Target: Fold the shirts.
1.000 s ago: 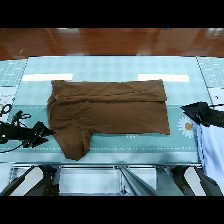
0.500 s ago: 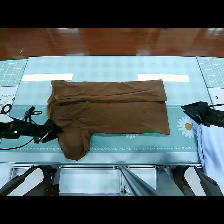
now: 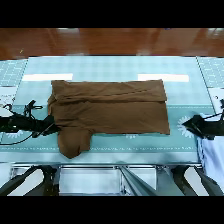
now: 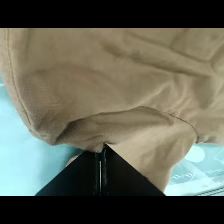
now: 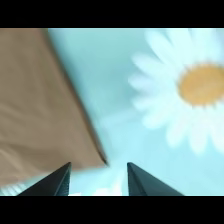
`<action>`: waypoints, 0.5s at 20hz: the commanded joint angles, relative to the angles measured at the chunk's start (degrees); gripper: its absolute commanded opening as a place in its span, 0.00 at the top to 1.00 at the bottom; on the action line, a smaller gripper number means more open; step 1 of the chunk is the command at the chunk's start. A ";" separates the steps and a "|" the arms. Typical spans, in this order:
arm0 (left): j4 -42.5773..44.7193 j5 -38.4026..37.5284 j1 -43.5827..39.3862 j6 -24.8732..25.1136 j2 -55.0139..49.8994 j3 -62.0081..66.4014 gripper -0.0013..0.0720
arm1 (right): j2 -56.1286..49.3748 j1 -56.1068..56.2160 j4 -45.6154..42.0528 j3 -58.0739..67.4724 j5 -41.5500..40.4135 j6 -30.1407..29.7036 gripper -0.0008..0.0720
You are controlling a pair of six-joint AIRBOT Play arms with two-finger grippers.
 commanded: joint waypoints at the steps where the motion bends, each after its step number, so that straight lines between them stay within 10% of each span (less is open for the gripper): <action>1: -0.24 -0.66 -0.07 0.02 0.17 0.70 0.95 | -5.05 -0.02 2.34 -2.38 2.19 -1.20 0.43; 10: -0.20 0.85 -0.07 0.02 0.17 0.70 0.95 | -15.91 0.04 7.41 -2.38 1.57 -4.74 0.43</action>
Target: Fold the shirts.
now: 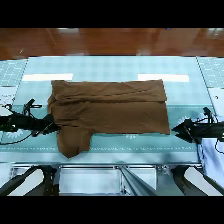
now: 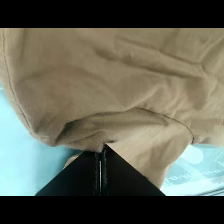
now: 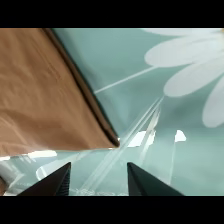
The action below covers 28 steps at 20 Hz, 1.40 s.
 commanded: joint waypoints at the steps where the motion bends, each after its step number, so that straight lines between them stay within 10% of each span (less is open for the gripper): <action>1: 0.02 0.70 -0.02 0.02 0.04 0.07 0.95 | -4.61 0.04 1.79 -0.11 -2.16 -1.70 0.43; 8: 0.04 1.16 -0.02 0.02 0.04 0.07 0.95 | -9.68 8.57 12.41 0.00 -10.93 -4.76 0.46; 10: 0.02 1.09 -0.02 0.02 0.04 0.07 0.95 | -9.66 11.04 13.53 1.36 -11.15 -5.25 0.90; 11: 0.04 1.09 -0.02 0.02 0.04 0.07 0.95 | -9.66 11.56 13.62 2.25 -10.21 -6.47 0.95; 28: -6.12 9.70 -7.02 -0.28 -14.78 28.30 0.95 | -15.32 15.76 17.88 24.98 -14.56 -6.75 0.95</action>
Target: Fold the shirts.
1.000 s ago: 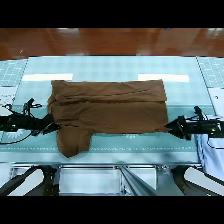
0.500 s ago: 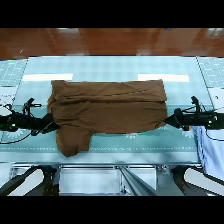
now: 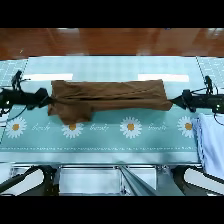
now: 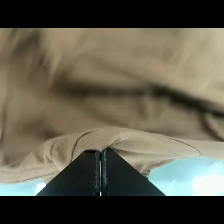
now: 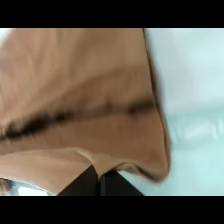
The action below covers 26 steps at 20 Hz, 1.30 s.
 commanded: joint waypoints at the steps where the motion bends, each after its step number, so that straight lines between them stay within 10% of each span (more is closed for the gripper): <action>1: -0.63 1.57 -3.76 -1.57 -8.96 9.73 0.95 | -4.98 4.04 1.01 6.32 -1.95 -0.17 0.95; 26: -0.46 5.95 -5.75 -3.04 -31.06 32.81 0.95 | -23.10 9.38 5.68 21.09 -7.76 -1.03 0.95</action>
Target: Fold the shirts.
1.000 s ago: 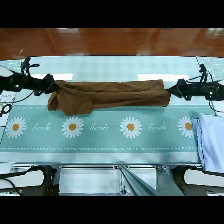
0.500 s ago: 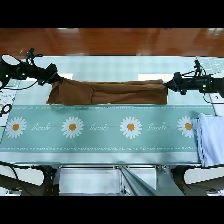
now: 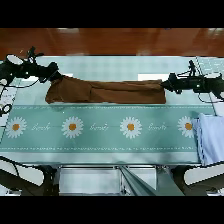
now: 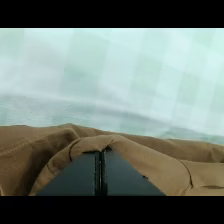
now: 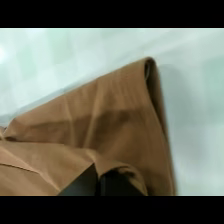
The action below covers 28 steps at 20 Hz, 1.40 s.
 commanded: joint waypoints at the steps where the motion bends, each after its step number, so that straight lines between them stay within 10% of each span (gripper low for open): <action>1: 0.04 -1.05 -0.15 0.35 -0.52 0.02 0.95 | -0.11 0.52 0.15 0.07 -1.99 -0.09 0.95; 3: 0.02 -3.74 -0.11 0.39 -0.48 0.09 0.85 | -0.11 0.52 0.22 0.07 -2.60 0.33 0.44; 5: 0.76 -8.76 0.66 0.20 -0.33 1.29 0.30 | 0.72 0.00 0.20 0.09 -0.87 0.24 0.43; 12: 5.38 -20.87 14.58 0.33 13.57 5.57 0.29 | 10.82 -17.29 -8.79 7.56 19.23 2.73 0.43; 19: 5.42 -2.43 9.07 4.37 43.12 -30.49 0.29 | 11.58 -18.53 -4.09 -13.44 7.06 -0.09 0.43; 28: 5.35 -0.87 4.15 4.28 45.77 -39.32 0.29 | -4.83 -4.79 1.27 -1.97 10.08 2.58 0.43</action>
